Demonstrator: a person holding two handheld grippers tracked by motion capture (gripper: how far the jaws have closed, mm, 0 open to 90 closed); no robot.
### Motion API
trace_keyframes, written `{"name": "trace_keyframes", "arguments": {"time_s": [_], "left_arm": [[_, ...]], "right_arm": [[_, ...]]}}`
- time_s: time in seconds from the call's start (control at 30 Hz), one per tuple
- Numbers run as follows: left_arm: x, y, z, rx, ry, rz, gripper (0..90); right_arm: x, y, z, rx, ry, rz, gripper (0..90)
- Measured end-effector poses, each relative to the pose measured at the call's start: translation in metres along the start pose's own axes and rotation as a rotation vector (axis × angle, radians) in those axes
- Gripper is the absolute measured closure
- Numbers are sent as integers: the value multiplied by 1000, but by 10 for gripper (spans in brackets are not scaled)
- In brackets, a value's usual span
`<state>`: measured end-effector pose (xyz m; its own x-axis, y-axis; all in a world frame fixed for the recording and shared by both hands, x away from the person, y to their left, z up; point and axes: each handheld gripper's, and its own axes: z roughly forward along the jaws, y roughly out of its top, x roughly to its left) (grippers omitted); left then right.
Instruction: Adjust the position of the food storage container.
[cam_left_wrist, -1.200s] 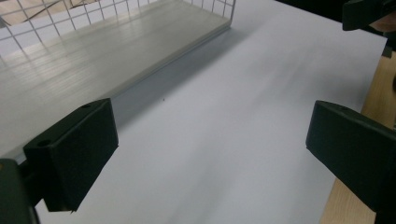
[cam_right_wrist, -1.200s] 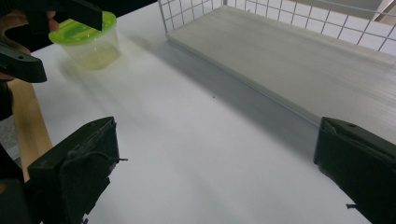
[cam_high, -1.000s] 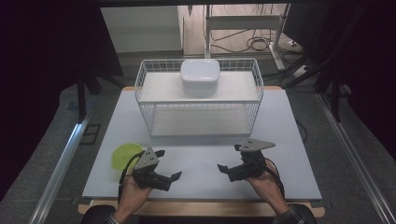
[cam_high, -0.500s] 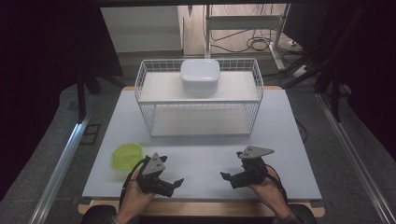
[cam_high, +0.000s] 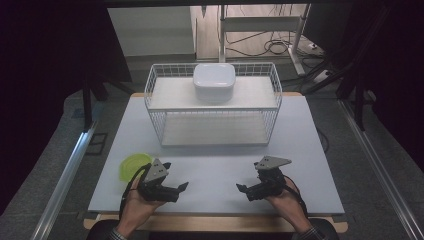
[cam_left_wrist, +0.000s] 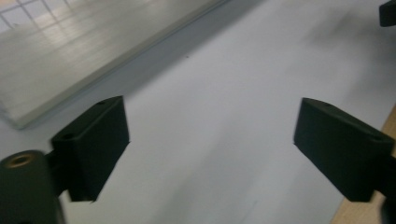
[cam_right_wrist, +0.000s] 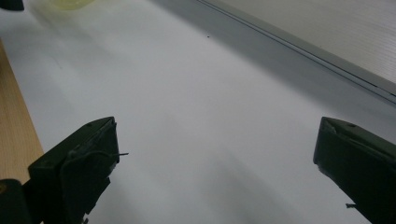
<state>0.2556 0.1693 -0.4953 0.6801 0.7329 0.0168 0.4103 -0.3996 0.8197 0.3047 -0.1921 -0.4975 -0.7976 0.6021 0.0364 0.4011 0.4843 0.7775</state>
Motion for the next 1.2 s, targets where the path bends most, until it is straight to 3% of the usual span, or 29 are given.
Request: {"name": "trace_keyframes", "arguments": {"time_s": [0.13, 0.4, 0.6, 1.2], "left_arm": [[8, 0, -8, -9, 5, -18, 314], [35, -4, -27, -53, 22, -102, 691], [52, -10, -37, -55, 84, -121, 889], [107, -42, -67, -75, 263, -248, 900]], "right_arm": [[-1, 0, 1, 2, -3, -1, 6], [-2, -1, 2, 9, -4, -5, 7], [-2, -1, 2, 15, -8, -6, 8], [-2, -4, 7, 48, -8, -12, 12]]}}
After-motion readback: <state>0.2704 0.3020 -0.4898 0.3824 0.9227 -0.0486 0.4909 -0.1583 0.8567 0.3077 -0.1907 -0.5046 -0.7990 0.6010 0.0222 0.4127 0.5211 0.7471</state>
